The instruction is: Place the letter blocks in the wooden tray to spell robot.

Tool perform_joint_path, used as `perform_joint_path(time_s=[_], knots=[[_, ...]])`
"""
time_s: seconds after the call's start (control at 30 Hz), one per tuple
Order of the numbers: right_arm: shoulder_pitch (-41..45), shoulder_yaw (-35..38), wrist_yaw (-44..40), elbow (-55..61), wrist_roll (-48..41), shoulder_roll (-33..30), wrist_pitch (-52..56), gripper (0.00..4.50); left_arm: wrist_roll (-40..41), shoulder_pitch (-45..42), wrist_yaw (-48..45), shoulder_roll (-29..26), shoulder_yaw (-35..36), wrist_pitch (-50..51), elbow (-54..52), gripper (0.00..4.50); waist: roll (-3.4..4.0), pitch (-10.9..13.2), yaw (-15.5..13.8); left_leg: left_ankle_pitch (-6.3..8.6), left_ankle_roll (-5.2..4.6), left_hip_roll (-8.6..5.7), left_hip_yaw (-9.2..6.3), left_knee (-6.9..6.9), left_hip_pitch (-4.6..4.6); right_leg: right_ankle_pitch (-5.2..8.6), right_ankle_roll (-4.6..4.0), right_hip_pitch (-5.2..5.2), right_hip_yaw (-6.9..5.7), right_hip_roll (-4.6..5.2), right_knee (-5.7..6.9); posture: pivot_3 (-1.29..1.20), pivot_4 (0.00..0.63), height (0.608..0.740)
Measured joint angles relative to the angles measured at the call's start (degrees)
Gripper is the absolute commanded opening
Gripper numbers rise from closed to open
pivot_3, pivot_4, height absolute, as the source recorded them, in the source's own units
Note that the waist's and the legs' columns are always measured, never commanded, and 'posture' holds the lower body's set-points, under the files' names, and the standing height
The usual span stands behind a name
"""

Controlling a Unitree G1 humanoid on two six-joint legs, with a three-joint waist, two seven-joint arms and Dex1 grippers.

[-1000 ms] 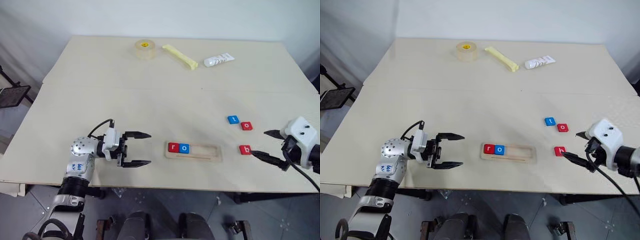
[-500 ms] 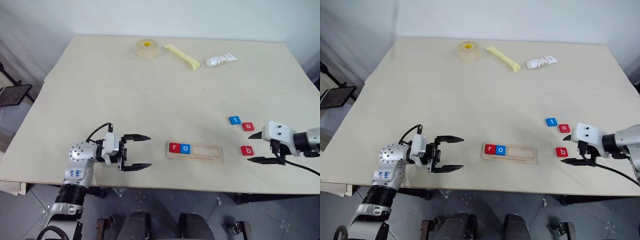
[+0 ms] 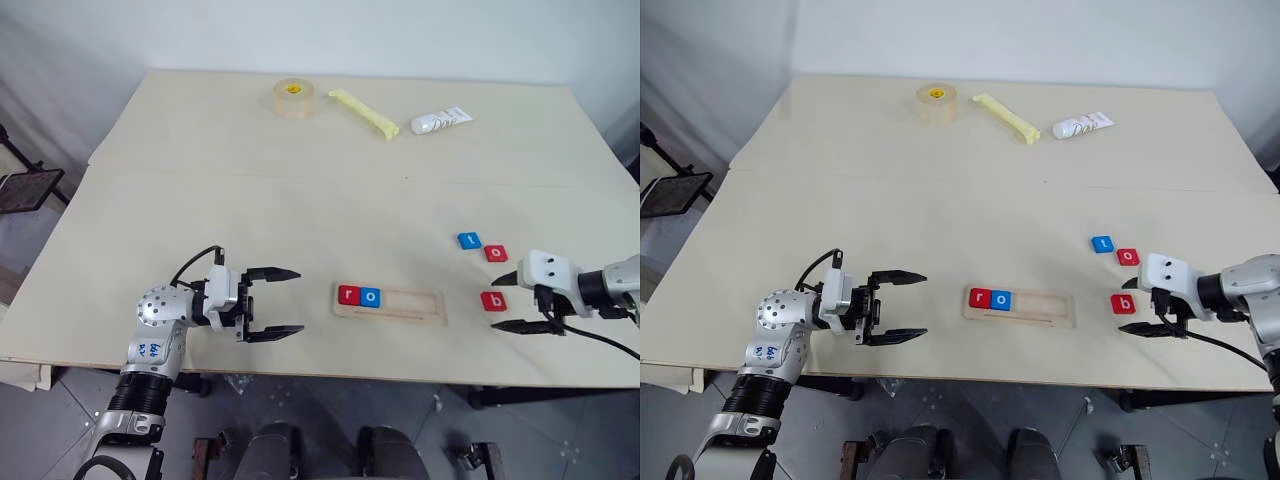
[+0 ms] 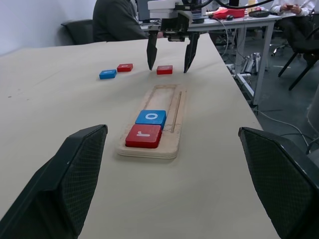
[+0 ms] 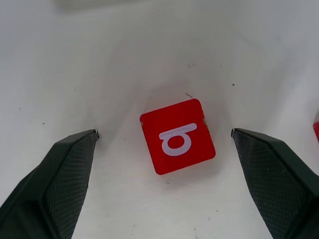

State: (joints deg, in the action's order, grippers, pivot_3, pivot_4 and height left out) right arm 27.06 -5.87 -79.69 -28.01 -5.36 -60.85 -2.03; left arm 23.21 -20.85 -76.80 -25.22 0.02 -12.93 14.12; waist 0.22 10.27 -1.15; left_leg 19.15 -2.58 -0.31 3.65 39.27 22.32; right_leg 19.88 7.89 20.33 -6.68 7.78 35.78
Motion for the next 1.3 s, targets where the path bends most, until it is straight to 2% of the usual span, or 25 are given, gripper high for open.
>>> perform_joint_path(time_s=[0.1,0.33,0.37,0.47,0.53,0.7,0.9,1.13,1.3], knots=[[0.0,0.0,0.6,1.0,0.1,0.2,2.2,3.91,0.0,0.0,-0.1,0.0,-0.1,0.0,0.0,4.5,0.0,0.0,0.0,0.0,0.0,0.0,-0.01,0.0,0.0,0.0,0.0,0.0,0.0,0.0,0.0,0.0,0.15,0.74],[0.1,0.0,1.2,1.6,0.2,0.8,3.1,1.61,0.0,-1.1,-0.4,0.2,-0.2,0.0,0.4,4.5,-0.01,0.0,0.2,0.0,0.0,0.01,0.01,0.1,-0.02,0.0,0.0,-0.07,0.01,0.0,0.0,0.0,0.15,0.74],[0.3,0.0,1.4,1.5,0.3,0.8,3.1,1.45,0.0,-1.3,-0.5,0.2,-0.3,-0.1,0.5,4.5,-0.01,0.0,0.2,0.0,0.0,0.01,0.01,0.11,-0.02,0.0,0.0,-0.07,0.01,0.0,0.0,0.0,0.15,0.74],[0.6,0.3,2.7,2.1,0.0,0.8,5.1,1.46,0.0,-1.8,-0.6,0.4,-0.4,-0.2,1.2,4.5,0.0,0.0,0.3,0.0,0.0,0.01,0.0,0.11,-0.01,0.0,0.0,-0.07,0.0,0.0,0.0,0.0,0.15,0.74],[0.4,1.8,4.1,5.4,-0.8,0.9,10.3,1.46,0.0,-2.4,-0.7,0.5,-0.5,-0.3,2.4,4.5,0.02,0.0,0.3,0.0,0.0,0.01,0.01,0.11,0.01,0.0,0.0,-0.04,0.01,0.01,0.0,0.0,0.15,0.74],[-1.4,6.6,6.9,20.8,-5.4,-0.9,26.6,1.46,0.0,-4.0,-1.6,0.5,-0.5,-1.1,4.4,4.5,0.03,0.0,0.0,0.0,0.0,0.0,-0.06,0.09,0.03,0.0,0.0,-0.01,0.0,0.01,0.03,0.0,0.15,0.74],[-2.9,8.2,8.8,39.5,-10.9,-3.1,43.5,1.46,-0.1,-5.8,-3.6,0.3,-0.5,-2.3,9.0,4.5,0.02,0.0,-0.2,0.0,0.0,-0.03,-0.13,0.09,0.1,0.0,0.0,0.03,-0.01,0.04,0.03,0.0,0.15,0.74],[1.5,1.3,12.5,47.9,-13.7,0.3,52.0,1.46,-0.3,-8.2,-4.1,1.5,-0.6,-3.5,11.5,4.5,0.02,0.0,0.0,0.0,0.0,-0.03,-0.12,0.06,0.1,0.0,0.0,0.07,-0.01,0.03,0.04,0.0,0.15,0.74],[4.6,-5.4,12.9,48.8,-12.7,1.3,52.2,1.46,-0.5,-8.2,-4.6,1.6,-0.7,-3.7,11.6,4.5,0.02,0.0,-0.1,0.0,0.0,-0.04,-0.14,0.06,0.12,0.0,0.0,0.08,-0.03,0.02,0.05,0.0,0.15,0.74]])
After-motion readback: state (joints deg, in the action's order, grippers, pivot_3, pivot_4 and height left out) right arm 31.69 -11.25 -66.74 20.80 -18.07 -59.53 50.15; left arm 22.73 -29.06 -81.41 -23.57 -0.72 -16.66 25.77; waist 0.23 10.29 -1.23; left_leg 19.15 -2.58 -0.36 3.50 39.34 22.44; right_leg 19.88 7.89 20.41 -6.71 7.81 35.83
